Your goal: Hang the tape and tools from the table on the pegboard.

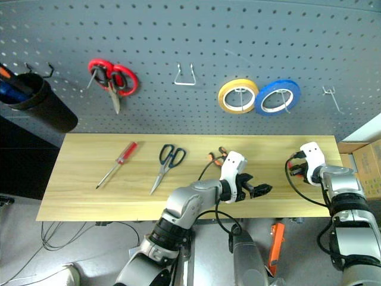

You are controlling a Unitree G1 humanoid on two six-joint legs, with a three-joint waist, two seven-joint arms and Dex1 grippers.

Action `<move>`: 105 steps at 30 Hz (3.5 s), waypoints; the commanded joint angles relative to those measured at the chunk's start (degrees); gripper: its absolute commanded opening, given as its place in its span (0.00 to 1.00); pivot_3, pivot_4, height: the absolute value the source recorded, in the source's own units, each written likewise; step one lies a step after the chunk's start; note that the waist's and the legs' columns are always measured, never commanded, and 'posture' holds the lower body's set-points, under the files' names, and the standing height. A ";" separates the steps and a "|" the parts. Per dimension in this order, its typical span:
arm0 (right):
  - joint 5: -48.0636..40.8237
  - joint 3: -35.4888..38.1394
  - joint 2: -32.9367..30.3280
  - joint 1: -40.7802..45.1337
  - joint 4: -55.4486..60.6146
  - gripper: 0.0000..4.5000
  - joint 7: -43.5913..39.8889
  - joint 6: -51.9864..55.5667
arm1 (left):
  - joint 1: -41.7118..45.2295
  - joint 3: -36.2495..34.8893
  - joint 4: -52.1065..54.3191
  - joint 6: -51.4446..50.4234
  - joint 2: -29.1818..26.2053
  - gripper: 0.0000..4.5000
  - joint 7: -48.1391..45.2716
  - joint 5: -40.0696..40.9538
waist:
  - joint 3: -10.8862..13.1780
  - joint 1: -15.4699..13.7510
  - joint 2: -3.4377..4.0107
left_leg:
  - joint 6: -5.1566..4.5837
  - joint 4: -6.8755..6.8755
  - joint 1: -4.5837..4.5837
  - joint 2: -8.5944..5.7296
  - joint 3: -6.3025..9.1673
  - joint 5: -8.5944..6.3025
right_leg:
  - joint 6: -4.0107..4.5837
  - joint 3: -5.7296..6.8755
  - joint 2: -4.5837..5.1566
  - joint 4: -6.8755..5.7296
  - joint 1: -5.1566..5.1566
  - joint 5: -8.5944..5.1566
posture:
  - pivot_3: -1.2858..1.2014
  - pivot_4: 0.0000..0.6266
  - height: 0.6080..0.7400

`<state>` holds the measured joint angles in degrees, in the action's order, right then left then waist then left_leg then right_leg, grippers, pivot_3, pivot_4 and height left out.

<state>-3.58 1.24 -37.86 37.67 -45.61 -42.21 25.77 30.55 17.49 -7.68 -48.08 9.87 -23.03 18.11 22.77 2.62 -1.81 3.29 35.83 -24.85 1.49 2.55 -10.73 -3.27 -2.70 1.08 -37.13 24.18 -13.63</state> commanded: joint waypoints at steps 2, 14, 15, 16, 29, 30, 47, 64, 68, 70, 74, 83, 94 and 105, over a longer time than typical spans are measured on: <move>0.13 2.55 -2.48 -12.68 20.42 0.01 3.14 2.65 | 2.30 0.34 5.42 -0.23 3.65 1.00 -1.02 2.72 | -0.03 -0.52 0.06 | 0.01 -0.01 -0.05 -0.01 0.03 0.00 | -0.03 0.02 0.01 0.00 0.03 -0.02 | 0.48 0.66 1.00; 11.79 11.23 7.74 -48.93 83.71 0.01 26.79 6.90 | 3.35 -0.28 17.83 -0.34 0.67 1.00 -5.72 7.82 | -0.18 1.05 0.32 | 0.24 0.03 -0.19 0.00 0.00 -0.14 | -0.28 -0.04 0.03 0.01 0.23 -0.14 | 0.45 0.58 1.00; 13.44 10.81 8.21 -49.25 85.24 0.01 28.15 6.41 | 3.79 -0.96 17.84 -0.21 0.78 1.00 -5.91 8.52 | -0.18 1.39 0.32 | 0.23 0.06 -0.18 0.00 -0.04 -0.15 | -0.32 -0.07 0.03 0.04 0.23 -0.12 | 0.44 0.58 1.00; 14.76 10.49 8.50 -49.06 85.97 0.01 29.20 5.82 | 4.30 -1.71 17.57 0.01 0.96 1.00 -6.05 9.19 | -0.18 1.62 0.32 | 0.23 0.08 -0.19 -0.02 -0.09 -0.15 | -0.38 -0.13 0.04 0.05 0.23 -0.08 | 0.44 0.58 1.00; 12.33 16.20 5.46 -25.62 61.20 0.01 32.69 -12.17 | 15.73 -7.66 1.47 10.00 1.84 1.00 -9.21 11.27 | -0.23 2.49 0.35 | 0.13 0.12 -0.30 -0.05 -0.10 -0.12 | -0.31 -0.11 0.03 0.10 0.23 -0.01 | 0.44 0.54 1.00; 12.18 16.09 4.78 -24.00 59.09 0.01 32.55 -13.76 | 16.34 -7.81 0.46 10.79 1.81 1.00 -9.32 11.18 | -0.23 2.46 0.35 | 0.13 0.10 -0.32 -0.05 -0.09 -0.12 | -0.30 -0.10 0.03 0.06 0.26 -0.01 | 0.44 0.54 1.00; 10.99 14.39 8.09 -24.64 61.80 0.01 32.86 -13.24 | 16.61 -8.22 -0.49 12.45 0.70 1.00 -8.45 11.61 | -0.24 2.33 0.37 | 0.12 0.27 -0.28 -0.06 -0.09 -0.10 | -0.30 -0.14 0.05 -0.25 0.29 0.02 | 0.45 0.54 1.00; 11.11 13.25 8.83 -24.42 64.09 0.01 31.75 -10.72 | 17.14 -8.33 -0.77 12.12 0.92 1.00 -8.37 12.07 | -0.25 2.45 0.38 | 0.13 0.34 -0.10 -0.07 -0.16 -0.08 | -0.31 -0.24 0.04 -0.63 0.29 0.01 | 0.45 0.53 1.00; 10.60 12.68 8.03 -22.67 60.31 0.01 30.75 -13.17 | 16.70 -8.23 -0.38 11.89 0.80 1.00 -8.06 12.03 | -0.25 2.37 0.37 | 0.13 0.34 -0.10 -0.08 -0.16 -0.08 | -0.31 -0.24 0.04 -0.64 0.29 0.01 | 0.45 0.54 1.00; 10.44 12.18 7.86 -21.73 58.48 0.01 30.15 -14.50 | 16.56 -8.20 -0.21 11.76 0.72 1.00 -7.99 12.06 | -0.25 2.39 0.37 | 0.13 0.33 -0.10 -0.07 -0.16 -0.08 | -0.31 -0.24 0.04 -0.64 0.29 0.01 | 0.45 0.54 1.00; 10.02 10.56 7.56 -18.90 52.48 0.01 28.86 -17.90 | 16.54 -8.30 -0.19 11.56 0.74 1.00 -7.90 12.09 | -0.24 2.41 0.37 | 0.13 0.35 -0.07 -0.08 -0.20 -0.08 | -0.30 -0.29 0.04 -0.70 0.29 0.02 | 0.46 0.54 1.00; 8.79 7.34 6.48 -9.79 35.74 0.01 24.86 -25.60 | 16.70 -8.36 -0.35 11.64 1.06 1.00 -7.54 11.91 | -0.24 2.42 0.37 | 0.12 0.44 0.01 -0.09 -0.36 -0.07 | -0.26 -0.48 0.03 -0.82 0.29 0.05 | 0.46 0.54 1.00; 7.42 8.02 7.56 -15.52 41.07 0.66 24.67 -22.09 | 16.03 -8.22 0.53 11.43 0.80 1.00 -7.19 11.96 | -0.25 2.21 0.37 | 0.11 0.42 0.04 -0.10 -0.41 -0.08 | -0.25 -0.57 0.04 -0.83 0.30 0.06 | 0.46 0.54 1.00; 4.83 6.38 13.91 -36.93 75.28 0.99 25.81 7.96 | -3.89 -5.73 23.46 -0.88 -4.32 1.00 1.19 14.41 | -0.87 2.14 0.40 | 0.13 0.38 0.12 0.05 -0.39 -0.08 | -0.33 -0.62 -0.07 -0.85 0.29 0.01 | 0.48 0.56 1.00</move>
<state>2.71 9.93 -25.23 3.31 27.26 -15.90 27.10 28.22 11.13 9.10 -46.86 5.68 -23.88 31.32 21.89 4.76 -1.42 3.42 36.22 -24.71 1.54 2.17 -10.81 -3.60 -3.31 1.01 -38.01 24.47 -13.62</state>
